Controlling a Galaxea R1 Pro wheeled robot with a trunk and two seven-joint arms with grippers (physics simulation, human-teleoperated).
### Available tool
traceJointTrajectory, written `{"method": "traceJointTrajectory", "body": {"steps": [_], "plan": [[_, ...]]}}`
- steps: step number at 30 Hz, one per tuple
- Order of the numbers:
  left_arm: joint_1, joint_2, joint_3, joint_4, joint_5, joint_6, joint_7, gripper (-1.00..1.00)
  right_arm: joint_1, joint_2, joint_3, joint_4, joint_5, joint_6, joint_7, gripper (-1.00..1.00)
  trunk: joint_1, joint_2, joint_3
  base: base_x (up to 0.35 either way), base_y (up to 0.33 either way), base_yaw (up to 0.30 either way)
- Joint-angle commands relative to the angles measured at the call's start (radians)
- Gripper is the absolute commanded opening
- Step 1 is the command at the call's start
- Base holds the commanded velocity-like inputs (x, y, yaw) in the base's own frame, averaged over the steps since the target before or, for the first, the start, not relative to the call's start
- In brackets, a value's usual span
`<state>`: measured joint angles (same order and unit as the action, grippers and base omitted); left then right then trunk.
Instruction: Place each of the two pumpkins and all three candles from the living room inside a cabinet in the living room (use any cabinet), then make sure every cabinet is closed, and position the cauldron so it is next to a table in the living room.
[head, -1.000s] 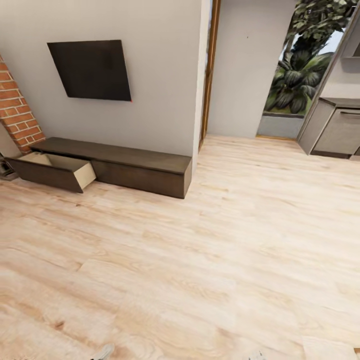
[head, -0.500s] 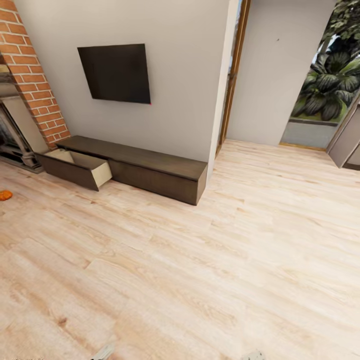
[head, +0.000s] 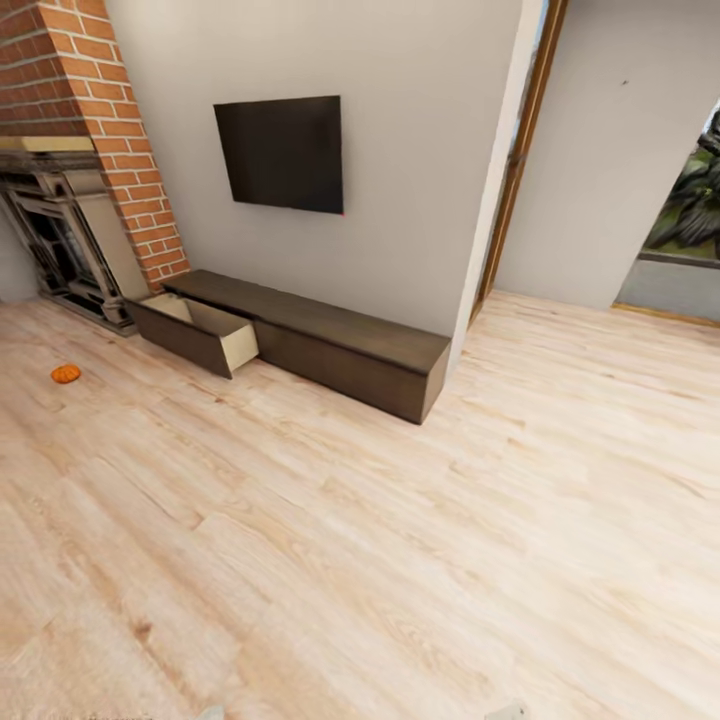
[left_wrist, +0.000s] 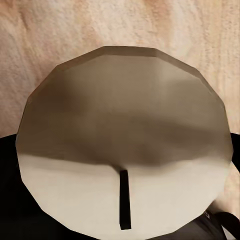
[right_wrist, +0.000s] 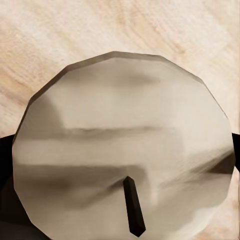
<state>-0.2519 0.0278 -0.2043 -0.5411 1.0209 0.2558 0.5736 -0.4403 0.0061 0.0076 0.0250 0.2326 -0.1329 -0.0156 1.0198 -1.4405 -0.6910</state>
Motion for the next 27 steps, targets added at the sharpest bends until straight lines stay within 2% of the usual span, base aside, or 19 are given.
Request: {"method": "traceJointTrajectory", "body": {"steps": [1, 27], "plan": [[0.0, 0.0, 0.0, 0.002, -0.001, 0.0, 0.0, -1.0, 0.0, 0.0, 0.0, 0.0, -0.004, 0.0, 0.002, -1.0, 0.0, 0.0, 0.001, 0.125, -0.106, 0.253], [0.0, 0.0, 0.002, 0.004, -0.001, 0.0, 0.0, -1.0, 0.005, 0.0, 0.0, 0.0, -0.004, 0.0, 0.002, -1.0, 0.0, 0.0, 0.025, 0.125, -0.126, 0.252]]}}
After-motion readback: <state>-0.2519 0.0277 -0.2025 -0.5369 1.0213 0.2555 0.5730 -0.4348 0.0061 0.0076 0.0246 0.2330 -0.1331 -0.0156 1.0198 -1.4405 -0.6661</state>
